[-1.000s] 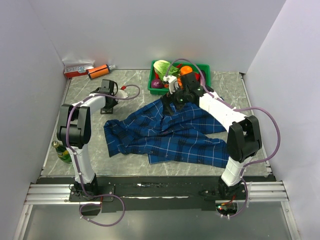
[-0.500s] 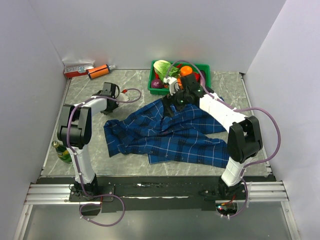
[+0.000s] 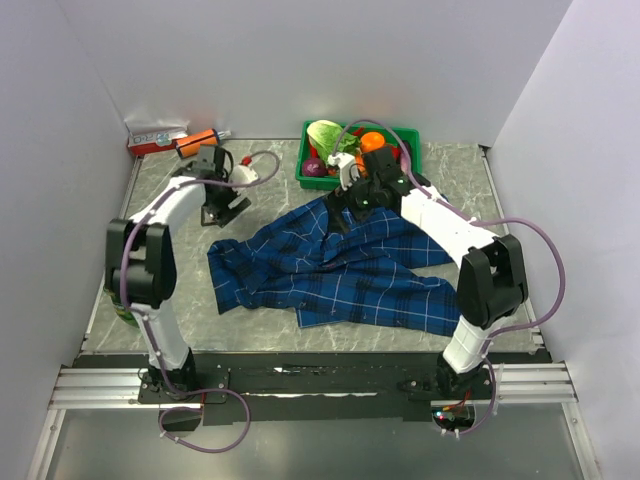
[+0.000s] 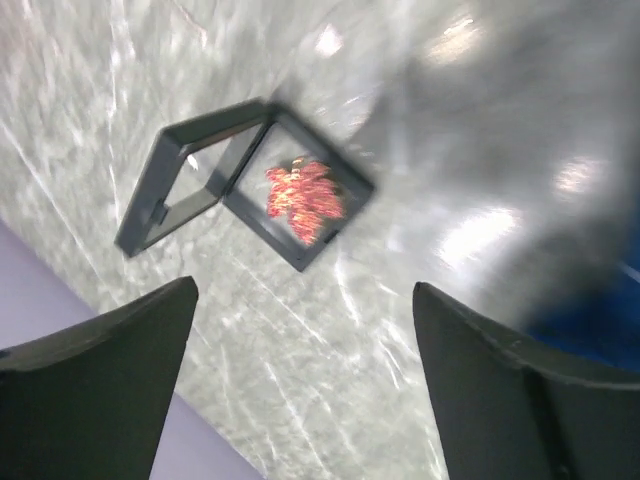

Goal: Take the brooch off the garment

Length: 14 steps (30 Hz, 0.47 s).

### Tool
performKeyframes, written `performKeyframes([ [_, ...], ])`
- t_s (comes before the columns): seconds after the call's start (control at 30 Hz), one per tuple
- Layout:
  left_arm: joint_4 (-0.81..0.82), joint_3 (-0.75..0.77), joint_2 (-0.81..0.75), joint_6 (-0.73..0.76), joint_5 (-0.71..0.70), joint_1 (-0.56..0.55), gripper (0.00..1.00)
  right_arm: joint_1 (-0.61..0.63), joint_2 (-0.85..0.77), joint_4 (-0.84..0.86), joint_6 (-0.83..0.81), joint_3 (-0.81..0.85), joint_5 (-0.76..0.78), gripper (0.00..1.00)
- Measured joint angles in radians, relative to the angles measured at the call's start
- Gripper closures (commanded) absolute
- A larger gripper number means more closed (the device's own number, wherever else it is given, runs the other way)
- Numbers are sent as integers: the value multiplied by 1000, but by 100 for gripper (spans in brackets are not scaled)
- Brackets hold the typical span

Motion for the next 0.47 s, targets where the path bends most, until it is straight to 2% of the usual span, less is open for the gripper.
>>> performKeyframes([
  [0.23, -146, 77, -172, -30, 307, 18, 3, 0, -30, -35, 93, 69, 100, 0],
  [0.33, -117, 88, -217, -119, 417, 27, 3, -3, -30, -39, 152, 129, 191, 0],
  [0.47, 19, 89, -240, -339, 492, 42, 4, -18, -31, -43, 195, 192, 293, 0],
])
